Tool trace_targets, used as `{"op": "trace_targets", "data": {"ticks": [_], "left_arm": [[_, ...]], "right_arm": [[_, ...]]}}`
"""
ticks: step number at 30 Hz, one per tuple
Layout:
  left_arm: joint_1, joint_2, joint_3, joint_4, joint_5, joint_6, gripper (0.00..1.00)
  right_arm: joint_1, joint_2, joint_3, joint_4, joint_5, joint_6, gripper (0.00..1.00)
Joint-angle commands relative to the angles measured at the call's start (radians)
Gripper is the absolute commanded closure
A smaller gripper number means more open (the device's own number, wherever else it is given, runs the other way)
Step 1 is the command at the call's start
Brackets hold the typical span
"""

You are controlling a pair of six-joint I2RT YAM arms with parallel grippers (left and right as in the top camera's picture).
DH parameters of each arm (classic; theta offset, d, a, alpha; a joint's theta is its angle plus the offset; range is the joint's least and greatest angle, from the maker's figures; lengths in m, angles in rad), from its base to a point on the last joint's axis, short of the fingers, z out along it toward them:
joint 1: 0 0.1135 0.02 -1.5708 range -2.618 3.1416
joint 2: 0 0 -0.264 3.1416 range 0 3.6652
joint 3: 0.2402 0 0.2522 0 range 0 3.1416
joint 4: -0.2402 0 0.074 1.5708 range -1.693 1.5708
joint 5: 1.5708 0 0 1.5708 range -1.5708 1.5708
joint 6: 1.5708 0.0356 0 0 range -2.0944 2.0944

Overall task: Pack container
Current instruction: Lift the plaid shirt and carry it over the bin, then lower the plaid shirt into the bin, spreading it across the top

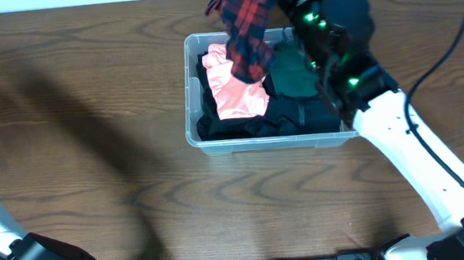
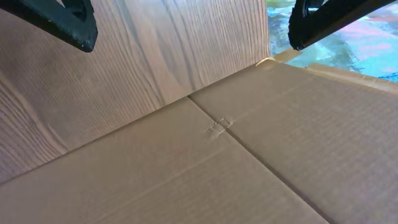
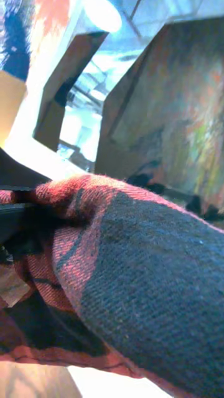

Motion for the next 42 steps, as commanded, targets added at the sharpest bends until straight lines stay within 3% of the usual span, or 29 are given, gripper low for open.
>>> {"op": "trace_targets", "data": {"ticks": [1,28,42], "left_arm": [[0.003,-0.011,-0.012,0.0,-0.015,-0.006,0.02],[0.003,-0.011,-0.012,0.0,-0.015,-0.006,0.02],[0.003,-0.011,-0.012,0.0,-0.015,-0.006,0.02]], "right_arm": [[0.016,0.001,0.008,0.01,0.03,-0.008,0.99],[0.02,0.001,0.008,-0.094,0.0,0.046,0.99],[0.165,0.019,0.008,-0.061,0.437,0.179,0.99]]}}
